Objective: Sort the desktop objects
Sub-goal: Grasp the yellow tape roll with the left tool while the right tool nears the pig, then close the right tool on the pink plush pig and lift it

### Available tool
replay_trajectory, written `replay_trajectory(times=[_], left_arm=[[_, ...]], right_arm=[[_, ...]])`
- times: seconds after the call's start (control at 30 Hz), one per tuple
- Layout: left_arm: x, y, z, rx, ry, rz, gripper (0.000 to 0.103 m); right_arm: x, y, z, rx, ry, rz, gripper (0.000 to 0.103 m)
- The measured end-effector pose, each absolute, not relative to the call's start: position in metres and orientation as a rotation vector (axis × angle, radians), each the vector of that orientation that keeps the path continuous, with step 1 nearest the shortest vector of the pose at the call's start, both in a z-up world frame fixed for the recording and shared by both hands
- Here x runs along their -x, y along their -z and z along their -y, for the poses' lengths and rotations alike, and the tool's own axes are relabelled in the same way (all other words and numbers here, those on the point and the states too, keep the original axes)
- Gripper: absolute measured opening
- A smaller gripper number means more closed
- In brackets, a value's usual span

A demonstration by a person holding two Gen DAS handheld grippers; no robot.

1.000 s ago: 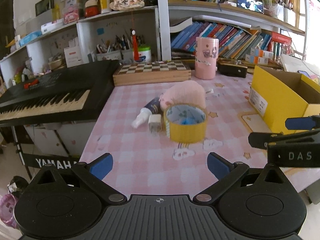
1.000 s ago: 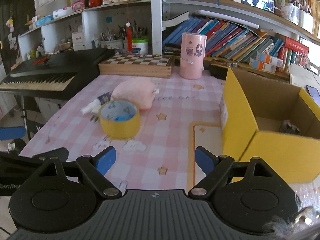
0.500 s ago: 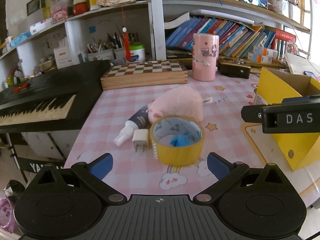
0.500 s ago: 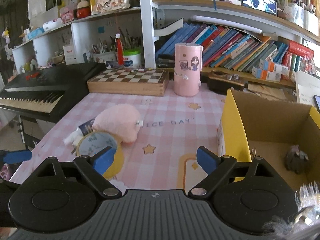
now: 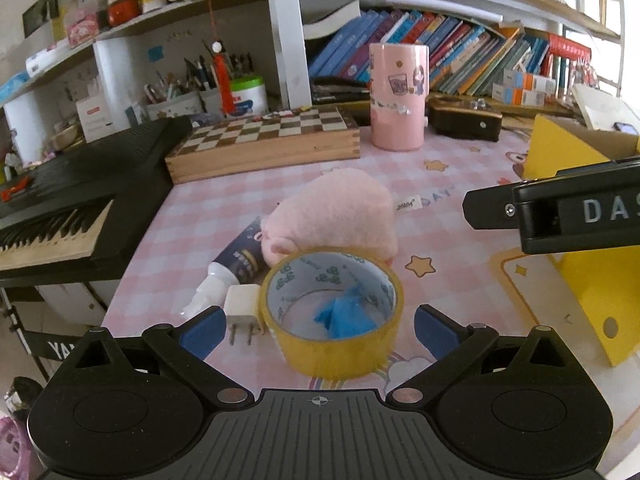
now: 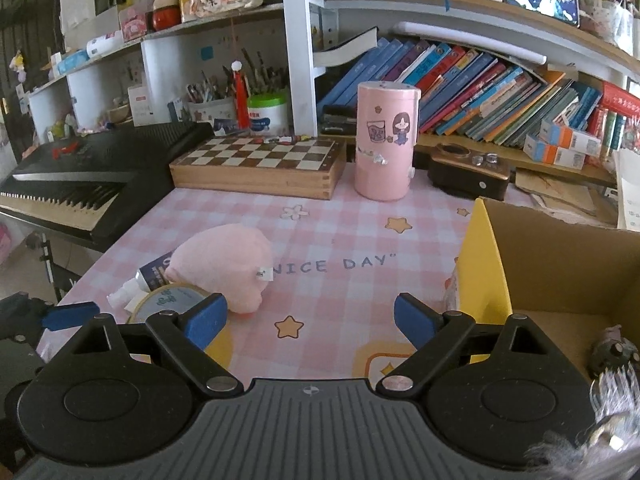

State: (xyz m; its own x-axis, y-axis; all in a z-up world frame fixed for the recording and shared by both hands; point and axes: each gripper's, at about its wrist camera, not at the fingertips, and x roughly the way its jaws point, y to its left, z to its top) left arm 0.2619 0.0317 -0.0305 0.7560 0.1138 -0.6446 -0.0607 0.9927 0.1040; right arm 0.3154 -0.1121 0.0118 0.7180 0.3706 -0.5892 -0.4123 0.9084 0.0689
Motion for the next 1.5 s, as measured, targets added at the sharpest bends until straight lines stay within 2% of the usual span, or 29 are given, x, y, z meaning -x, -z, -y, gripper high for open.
replay_trajectory(times=[0.33, 0.4, 1.23, 1.3, 1.37, 1.5], left_arm=[[-0.292, 0.049, -0.030, -0.071, -0.077, -0.744, 0.100], [-0.295, 0.052, -0.030, -0.080, -0.075, -0.752, 0.092], [-0.238, 0.012, -0.090, 0.115, -0.213, -0.684, 0.092], [-0.236, 0.011, -0.091, 0.120, -0.210, -0.677, 0.092], [-0.236, 0.011, -0.091, 0.117, -0.206, -0.678, 0.092], [-0.236, 0.009, -0.088, 0.109, -0.194, -0.670, 0.092]], right_arm=[[-0.336, -0.006, 0.103, 0.089, -0.495, -0.657, 0.093], [-0.339, -0.005, 0.100, 0.090, -0.505, -0.662, 0.096], [-0.408, 0.033, 0.028, 0.016, -0.665, -0.866, 0.101], [-0.413, 0.037, 0.028, -0.003, -0.678, -0.883, 0.098], [-0.416, 0.039, 0.030, -0.026, -0.697, -0.890, 0.086], [-0.412, 0.033, 0.035, -0.024, -0.710, -0.873, 0.073]])
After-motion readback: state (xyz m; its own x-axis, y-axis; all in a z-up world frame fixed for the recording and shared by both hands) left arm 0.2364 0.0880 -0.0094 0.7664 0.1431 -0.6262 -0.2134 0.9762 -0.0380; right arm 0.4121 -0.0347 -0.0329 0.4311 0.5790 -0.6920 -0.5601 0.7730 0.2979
